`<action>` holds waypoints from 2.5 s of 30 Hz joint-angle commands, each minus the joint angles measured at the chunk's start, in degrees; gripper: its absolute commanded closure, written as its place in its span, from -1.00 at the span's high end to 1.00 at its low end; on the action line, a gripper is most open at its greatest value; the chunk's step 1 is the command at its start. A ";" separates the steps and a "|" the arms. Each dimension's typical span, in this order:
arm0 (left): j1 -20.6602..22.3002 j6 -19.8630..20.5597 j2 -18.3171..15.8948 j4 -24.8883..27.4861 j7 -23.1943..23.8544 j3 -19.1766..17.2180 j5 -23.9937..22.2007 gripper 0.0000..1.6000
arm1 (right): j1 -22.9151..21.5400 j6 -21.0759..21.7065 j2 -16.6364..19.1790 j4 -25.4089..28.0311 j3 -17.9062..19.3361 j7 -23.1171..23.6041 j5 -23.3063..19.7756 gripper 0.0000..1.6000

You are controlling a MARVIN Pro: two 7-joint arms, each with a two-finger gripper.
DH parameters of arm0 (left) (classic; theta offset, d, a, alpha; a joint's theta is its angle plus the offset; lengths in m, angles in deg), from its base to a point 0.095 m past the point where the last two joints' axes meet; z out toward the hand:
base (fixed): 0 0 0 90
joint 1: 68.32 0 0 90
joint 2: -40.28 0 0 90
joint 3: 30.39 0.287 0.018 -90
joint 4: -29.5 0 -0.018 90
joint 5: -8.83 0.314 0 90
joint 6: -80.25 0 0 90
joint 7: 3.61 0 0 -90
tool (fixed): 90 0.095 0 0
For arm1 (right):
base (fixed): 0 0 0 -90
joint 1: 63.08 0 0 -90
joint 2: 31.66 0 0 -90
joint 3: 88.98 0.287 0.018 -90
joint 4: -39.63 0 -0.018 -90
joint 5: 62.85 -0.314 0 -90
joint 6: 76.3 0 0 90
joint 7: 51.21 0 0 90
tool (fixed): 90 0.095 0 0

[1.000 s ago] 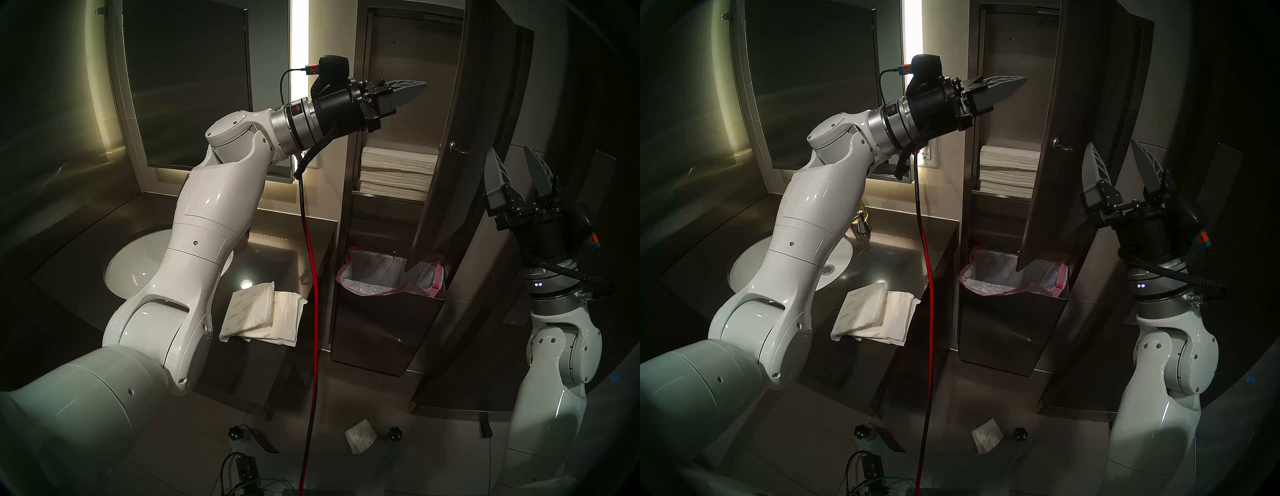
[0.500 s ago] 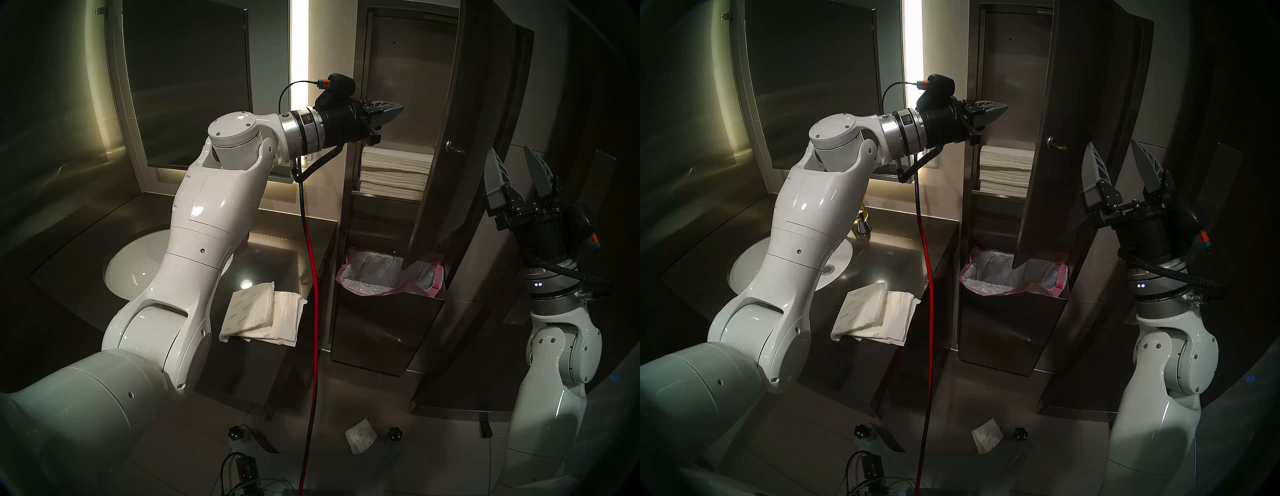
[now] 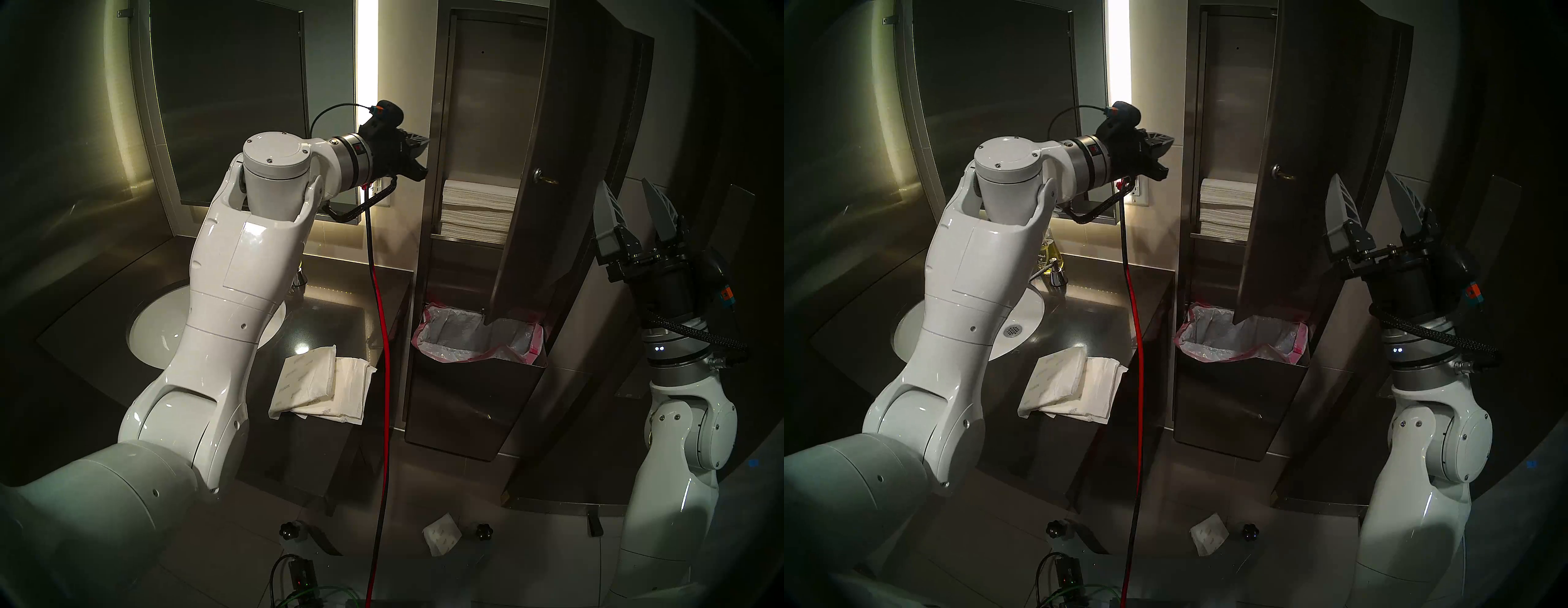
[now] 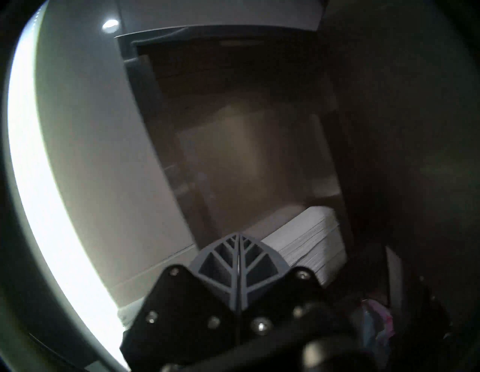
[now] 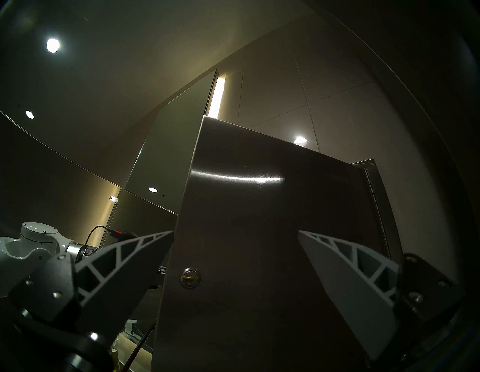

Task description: Twist key and open towel dispenser

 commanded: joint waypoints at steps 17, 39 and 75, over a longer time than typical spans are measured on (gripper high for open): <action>-12.77 14.59 5.52 20.59 -15.53 -1.29 4.25 -1.00 | 0.08 -0.25 0.32 0.38 -0.02 -0.08 -0.09 1.00; -32.37 25.84 10.49 36.87 -22.60 -8.82 -4.22 -1.00 | 0.23 -0.43 0.60 0.39 -0.14 -0.30 -0.24 1.00; -43.69 16.99 8.69 45.54 -52.67 1.14 -19.98 -0.77 | 0.75 -0.38 1.16 0.75 -0.27 -0.86 -0.27 1.00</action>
